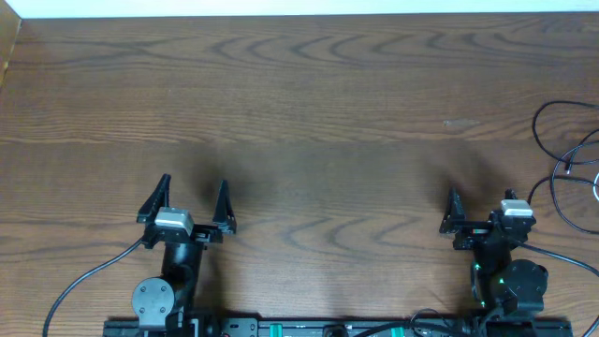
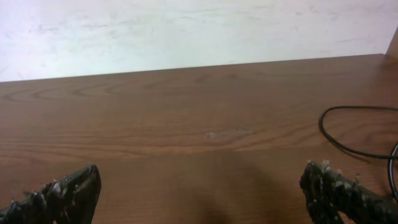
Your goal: Untangle cables
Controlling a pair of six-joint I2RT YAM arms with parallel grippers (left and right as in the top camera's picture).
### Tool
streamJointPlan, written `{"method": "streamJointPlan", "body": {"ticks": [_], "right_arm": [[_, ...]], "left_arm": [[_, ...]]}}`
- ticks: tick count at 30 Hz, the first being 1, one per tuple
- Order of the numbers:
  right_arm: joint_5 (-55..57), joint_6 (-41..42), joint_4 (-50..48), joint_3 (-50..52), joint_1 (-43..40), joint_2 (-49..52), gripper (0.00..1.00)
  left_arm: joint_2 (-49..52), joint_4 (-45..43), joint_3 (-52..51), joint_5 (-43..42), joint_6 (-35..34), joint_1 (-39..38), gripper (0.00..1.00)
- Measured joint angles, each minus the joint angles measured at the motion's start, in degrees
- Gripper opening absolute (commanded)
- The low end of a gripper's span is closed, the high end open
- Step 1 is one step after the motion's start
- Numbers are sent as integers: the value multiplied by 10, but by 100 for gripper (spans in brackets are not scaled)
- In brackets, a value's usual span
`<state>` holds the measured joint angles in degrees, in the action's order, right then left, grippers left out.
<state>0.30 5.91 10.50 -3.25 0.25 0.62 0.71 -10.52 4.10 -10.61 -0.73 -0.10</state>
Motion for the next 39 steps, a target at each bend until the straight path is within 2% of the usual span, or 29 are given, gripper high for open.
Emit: {"method": "streamJointPlan", "body": {"ticks": [6, 11, 15, 39], "right_arm": [[0, 0, 0, 0, 0, 0, 99], [0, 0, 0, 0, 0, 0, 99], [0, 0, 0, 0, 0, 0, 99], [0, 0, 0, 0, 0, 0, 99]], "left_arm": [[-1, 2, -28, 0, 17, 19, 99], [-1, 81, -37, 0, 27, 34, 99], [-1, 108, -35, 5, 33, 42, 99], [-1, 112, -33, 16, 38, 45, 99]]}}
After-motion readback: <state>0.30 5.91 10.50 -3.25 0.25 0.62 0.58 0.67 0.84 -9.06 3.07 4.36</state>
